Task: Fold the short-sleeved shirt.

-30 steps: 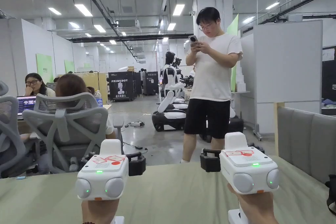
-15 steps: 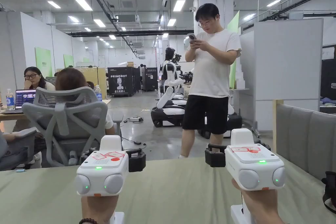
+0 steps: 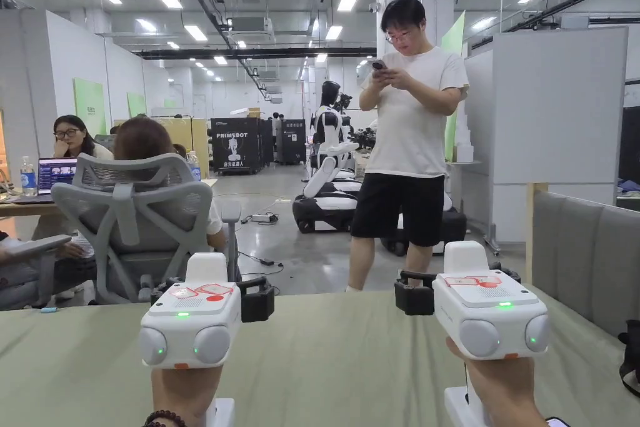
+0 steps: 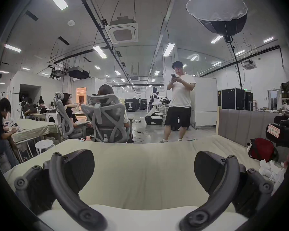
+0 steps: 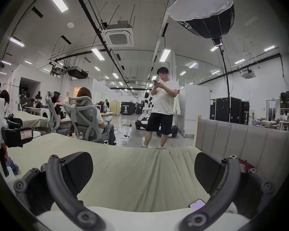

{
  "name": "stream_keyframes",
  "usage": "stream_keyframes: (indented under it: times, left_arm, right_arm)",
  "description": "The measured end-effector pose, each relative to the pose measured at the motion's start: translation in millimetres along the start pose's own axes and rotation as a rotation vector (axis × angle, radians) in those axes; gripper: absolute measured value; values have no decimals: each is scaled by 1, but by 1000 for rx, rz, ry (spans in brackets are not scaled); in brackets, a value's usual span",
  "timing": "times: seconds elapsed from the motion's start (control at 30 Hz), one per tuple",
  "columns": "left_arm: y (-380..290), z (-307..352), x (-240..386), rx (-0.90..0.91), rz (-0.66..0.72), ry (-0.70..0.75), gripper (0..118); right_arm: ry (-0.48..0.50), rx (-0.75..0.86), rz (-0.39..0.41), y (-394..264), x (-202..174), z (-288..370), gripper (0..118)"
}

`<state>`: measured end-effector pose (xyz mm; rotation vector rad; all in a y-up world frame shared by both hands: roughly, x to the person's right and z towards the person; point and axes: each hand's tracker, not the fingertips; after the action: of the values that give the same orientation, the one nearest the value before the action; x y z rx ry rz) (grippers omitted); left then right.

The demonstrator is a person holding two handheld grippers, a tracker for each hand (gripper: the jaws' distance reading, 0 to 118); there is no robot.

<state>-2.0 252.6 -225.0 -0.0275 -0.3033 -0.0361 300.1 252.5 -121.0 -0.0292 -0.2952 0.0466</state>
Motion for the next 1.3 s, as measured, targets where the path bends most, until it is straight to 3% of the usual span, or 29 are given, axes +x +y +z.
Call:
stream_keyframes:
  times: [1.3]
  left_arm:
    - [-10,3,4,-18,-21,-9,118]
  right_arm:
    - [-22,-6,23,-5,1,6,118]
